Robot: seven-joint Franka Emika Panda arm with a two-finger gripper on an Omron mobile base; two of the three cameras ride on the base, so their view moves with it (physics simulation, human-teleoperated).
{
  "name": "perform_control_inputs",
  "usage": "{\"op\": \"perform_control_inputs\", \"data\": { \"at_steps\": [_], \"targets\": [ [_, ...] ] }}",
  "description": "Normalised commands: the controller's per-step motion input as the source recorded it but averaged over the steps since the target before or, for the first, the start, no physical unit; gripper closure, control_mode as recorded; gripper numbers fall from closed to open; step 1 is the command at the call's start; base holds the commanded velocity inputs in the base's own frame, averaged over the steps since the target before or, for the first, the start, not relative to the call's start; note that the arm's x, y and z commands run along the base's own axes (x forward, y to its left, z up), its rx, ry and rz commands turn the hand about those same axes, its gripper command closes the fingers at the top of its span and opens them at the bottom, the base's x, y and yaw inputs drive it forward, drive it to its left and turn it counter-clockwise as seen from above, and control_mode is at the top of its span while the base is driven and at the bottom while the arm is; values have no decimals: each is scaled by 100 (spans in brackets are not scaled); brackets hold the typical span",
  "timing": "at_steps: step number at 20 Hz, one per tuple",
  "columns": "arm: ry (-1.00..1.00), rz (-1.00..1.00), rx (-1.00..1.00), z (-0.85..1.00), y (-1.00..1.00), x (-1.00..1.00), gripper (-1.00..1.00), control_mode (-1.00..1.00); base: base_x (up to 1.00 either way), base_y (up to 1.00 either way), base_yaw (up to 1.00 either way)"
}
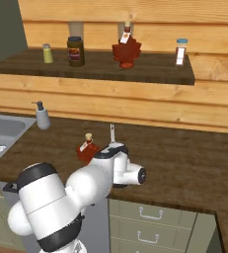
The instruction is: Put the shaker and condiment bottle from the counter next to their counterparts in the cabinet.
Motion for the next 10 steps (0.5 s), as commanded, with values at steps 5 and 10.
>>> {"op": "perform_control_inputs", "data": {
  "at_steps": [5, 10],
  "targets": [
    [2, 0, 6, 16, 0, -7, 100, -100, 0, 0, 0],
    [-4, -1, 0, 83, 9, -63, 100, -100, 0, 0, 0]
  ]
}}
